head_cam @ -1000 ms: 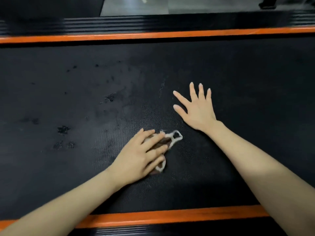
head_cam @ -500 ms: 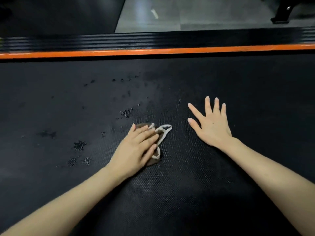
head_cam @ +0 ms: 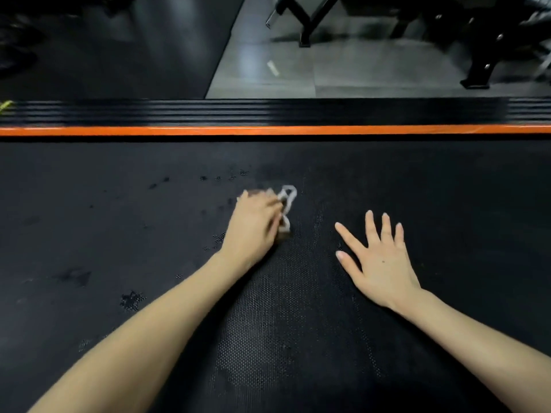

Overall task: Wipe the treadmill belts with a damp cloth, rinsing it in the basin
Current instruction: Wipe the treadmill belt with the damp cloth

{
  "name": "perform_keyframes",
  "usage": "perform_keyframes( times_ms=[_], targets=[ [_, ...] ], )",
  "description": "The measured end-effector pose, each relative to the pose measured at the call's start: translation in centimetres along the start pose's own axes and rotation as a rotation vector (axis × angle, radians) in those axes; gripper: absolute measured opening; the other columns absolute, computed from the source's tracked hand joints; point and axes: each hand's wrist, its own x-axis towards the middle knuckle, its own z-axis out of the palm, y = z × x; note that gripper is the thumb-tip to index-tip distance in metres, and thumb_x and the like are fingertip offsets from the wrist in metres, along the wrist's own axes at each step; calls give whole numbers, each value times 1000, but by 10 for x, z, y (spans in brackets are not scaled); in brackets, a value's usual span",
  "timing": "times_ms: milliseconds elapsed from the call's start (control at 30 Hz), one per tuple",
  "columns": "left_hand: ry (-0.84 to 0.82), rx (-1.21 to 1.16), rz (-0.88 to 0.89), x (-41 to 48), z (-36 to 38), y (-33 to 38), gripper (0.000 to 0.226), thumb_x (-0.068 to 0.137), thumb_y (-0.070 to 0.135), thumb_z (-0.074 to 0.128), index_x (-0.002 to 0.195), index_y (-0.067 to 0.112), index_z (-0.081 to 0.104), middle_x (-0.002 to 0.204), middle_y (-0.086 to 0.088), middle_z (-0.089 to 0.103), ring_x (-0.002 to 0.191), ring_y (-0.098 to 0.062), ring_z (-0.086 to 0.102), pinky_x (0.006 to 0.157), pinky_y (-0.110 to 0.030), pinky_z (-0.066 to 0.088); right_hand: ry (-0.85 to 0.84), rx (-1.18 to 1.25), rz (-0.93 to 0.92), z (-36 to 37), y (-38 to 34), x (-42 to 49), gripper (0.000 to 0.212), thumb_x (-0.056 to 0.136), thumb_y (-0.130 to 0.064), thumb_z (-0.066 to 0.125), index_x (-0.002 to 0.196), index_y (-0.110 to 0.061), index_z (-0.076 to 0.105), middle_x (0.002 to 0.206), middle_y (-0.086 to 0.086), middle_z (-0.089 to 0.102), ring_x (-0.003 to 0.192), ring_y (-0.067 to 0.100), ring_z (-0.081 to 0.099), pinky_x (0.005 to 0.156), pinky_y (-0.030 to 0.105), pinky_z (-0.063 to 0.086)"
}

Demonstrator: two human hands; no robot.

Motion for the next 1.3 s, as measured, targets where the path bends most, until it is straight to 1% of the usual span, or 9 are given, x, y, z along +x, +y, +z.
perform_keyframes(
  times_ms=[133, 267, 500, 633, 733, 900, 1033, 1200, 1300],
  targets=[
    [-47, -17, 165, -6, 6, -11, 37, 92, 26, 43, 105, 6, 71, 112, -10, 69, 107, -31, 63, 101, -56, 36, -25, 26, -18, -2, 1, -1, 70, 89, -65, -9, 147, -36, 18, 149, 30, 22, 136, 52, 19, 110, 63, 17],
    [-72, 8, -107, 55, 32, -32, 29, 96, 18, 50, 114, 3, 67, 125, -14, 62, 120, -38, 53, 107, -58, 26, -58, 28, -105, -9, 0, 34, 74, 70, -71, -28, 139, -49, -16, 156, 21, -7, 142, 42, -8, 114, 57, -3],
    [0, 185, -288, 105, 51, -38, 31, 99, 20, 40, 117, 8, 63, 131, -9, 57, 122, -35, 48, 106, -49, 24, -32, 66, -105, -8, -7, 68, 71, 71, -73, -18, 140, -54, -11, 156, 15, -11, 142, 38, -14, 113, 56, -8],
    [-12, 172, 188, 80, 48, -23, 28, 89, 17, 47, 96, 4, 71, 112, -14, 67, 98, -36, 63, 93, -45, 38, -39, 56, -114, -7, -8, 69, 78, 66, -74, -29, 140, -54, -13, 156, 16, -12, 142, 38, -14, 113, 57, -8],
    [-63, 234, 277, 111, 45, -36, 24, 89, 17, 54, 99, 5, 73, 113, -12, 68, 101, -37, 64, 92, -55, 44, -20, 72, -116, -7, -7, 68, 76, 67, -74, -28, 139, -55, -12, 157, 15, -11, 142, 38, -13, 113, 56, -9],
    [-209, 376, 151, 165, 60, -49, 37, 100, 28, 37, 123, 11, 62, 140, -3, 50, 127, -34, 43, 112, -56, 13, -17, 77, -105, -8, -7, 67, 67, 73, -72, -18, 138, -57, -12, 157, 13, -12, 143, 36, -15, 114, 54, -9],
    [-162, 240, 285, 153, 53, -63, 38, 93, 22, 41, 93, 4, 75, 112, -10, 69, 98, -35, 63, 95, -42, 39, -23, 62, -100, -8, -8, 67, 67, 72, -73, -18, 137, -58, -13, 157, 12, -11, 143, 35, -13, 115, 54, -8],
    [-216, 160, 221, 127, 17, -93, 43, 89, 31, 44, 103, 1, 71, 126, -11, 62, 104, -35, 59, 89, -39, 40, -25, 62, -95, -7, -7, 67, 66, 72, -75, -16, 136, -59, -12, 157, 12, -9, 143, 34, -12, 115, 54, -6],
    [-164, 101, 42, 106, 4, -124, 40, 92, 27, 42, 107, 4, 71, 130, -7, 60, 115, -30, 56, 96, -34, 38, -25, 52, -89, -7, -7, 67, 68, 70, -75, -18, 135, -57, -14, 157, 12, -9, 143, 34, -12, 115, 54, -6]
  ],
)
